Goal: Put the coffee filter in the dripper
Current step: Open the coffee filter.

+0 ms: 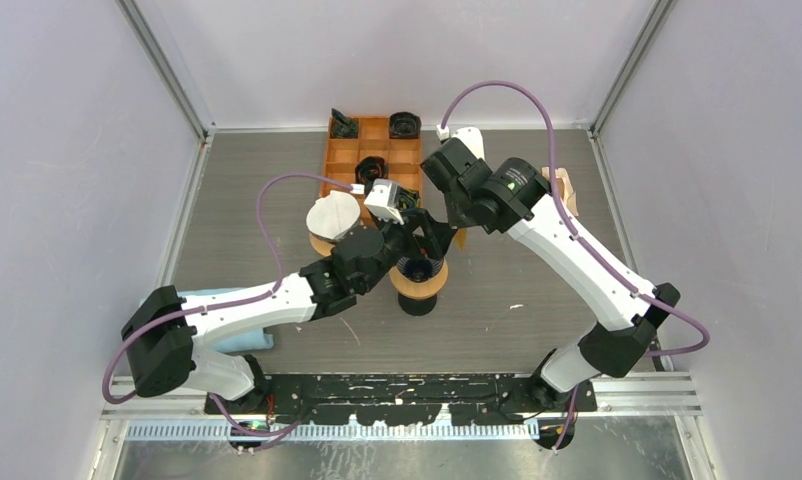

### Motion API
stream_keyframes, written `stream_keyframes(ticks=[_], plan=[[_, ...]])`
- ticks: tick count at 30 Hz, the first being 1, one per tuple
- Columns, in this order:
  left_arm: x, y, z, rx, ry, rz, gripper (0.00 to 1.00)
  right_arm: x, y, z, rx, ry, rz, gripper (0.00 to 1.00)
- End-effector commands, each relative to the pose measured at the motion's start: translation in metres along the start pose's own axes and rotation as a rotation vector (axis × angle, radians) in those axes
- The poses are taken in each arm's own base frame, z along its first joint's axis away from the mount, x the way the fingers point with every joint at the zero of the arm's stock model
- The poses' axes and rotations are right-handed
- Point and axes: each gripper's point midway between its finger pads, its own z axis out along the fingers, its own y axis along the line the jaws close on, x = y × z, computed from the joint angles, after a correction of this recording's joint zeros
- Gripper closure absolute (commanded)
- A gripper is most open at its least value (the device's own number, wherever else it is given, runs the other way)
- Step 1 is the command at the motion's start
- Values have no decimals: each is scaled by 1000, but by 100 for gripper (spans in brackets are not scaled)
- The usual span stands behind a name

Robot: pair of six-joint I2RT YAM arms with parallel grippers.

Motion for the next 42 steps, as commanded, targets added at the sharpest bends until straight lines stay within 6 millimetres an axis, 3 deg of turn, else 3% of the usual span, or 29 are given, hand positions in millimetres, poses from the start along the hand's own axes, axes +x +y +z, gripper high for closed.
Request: stream_keyframes(ticks=[1,7,22,35,42], plan=[[-29,-1,4,-52,-87,3,12,-13,-1,-18,-47,-67,57,99],[-31,2,2,-78,-80,8,12,-13,-1,-19,-63,-72,60,99],[-42,-10,3,-53,-71,41,45,-9,7,-23,-129,-63,32,99],[-44,-19,3,-28,-38,68,56,-5,10,-28,-176,-58,4,99],[-42,-16,0,-41,-22,82,79,-4,-1,-28,-128,-67,-9,98]])
